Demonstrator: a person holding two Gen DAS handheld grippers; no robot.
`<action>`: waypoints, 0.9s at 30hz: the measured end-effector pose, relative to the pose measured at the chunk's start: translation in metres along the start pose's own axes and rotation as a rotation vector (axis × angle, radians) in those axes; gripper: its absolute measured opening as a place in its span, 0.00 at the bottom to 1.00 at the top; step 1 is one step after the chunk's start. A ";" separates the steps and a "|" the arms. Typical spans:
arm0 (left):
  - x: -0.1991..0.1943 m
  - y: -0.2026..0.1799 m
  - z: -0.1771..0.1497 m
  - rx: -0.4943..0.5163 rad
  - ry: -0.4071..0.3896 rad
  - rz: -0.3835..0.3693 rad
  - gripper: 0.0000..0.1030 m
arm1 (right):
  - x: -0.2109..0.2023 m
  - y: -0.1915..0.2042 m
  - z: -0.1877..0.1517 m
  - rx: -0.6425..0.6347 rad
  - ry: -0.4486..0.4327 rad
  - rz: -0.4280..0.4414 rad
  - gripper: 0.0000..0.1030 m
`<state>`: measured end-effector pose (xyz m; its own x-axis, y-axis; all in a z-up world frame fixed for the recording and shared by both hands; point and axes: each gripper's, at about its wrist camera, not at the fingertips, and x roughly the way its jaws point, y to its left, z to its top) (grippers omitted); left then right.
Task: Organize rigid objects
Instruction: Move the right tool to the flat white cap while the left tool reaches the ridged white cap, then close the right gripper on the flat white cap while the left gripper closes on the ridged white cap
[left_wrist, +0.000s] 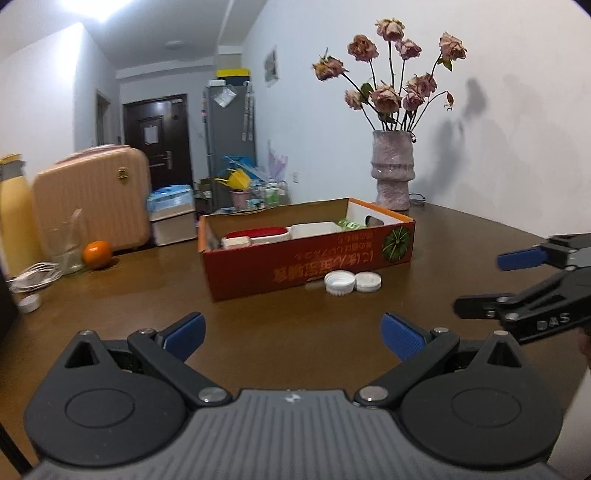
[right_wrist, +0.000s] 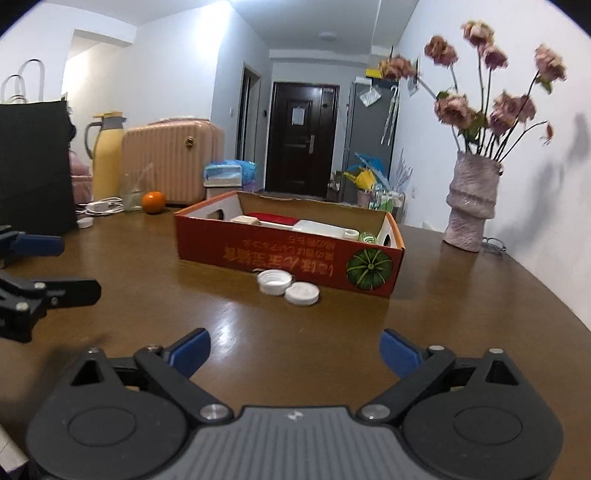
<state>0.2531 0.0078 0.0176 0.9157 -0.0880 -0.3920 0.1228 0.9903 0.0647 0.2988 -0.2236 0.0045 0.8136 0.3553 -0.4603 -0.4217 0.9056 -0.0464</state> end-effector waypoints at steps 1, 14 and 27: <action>0.012 0.002 0.005 -0.010 0.018 -0.009 1.00 | 0.014 -0.006 0.006 0.007 0.010 0.006 0.92; 0.130 0.008 0.034 -0.014 0.148 -0.046 1.00 | 0.148 -0.034 0.046 0.030 0.139 0.125 0.71; 0.191 -0.019 0.036 -0.028 0.221 -0.129 0.85 | 0.171 -0.058 0.039 0.031 0.184 0.101 0.36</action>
<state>0.4392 -0.0313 -0.0250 0.7868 -0.1913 -0.5868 0.2198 0.9753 -0.0232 0.4779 -0.2069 -0.0369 0.6796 0.3990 -0.6156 -0.4827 0.8751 0.0342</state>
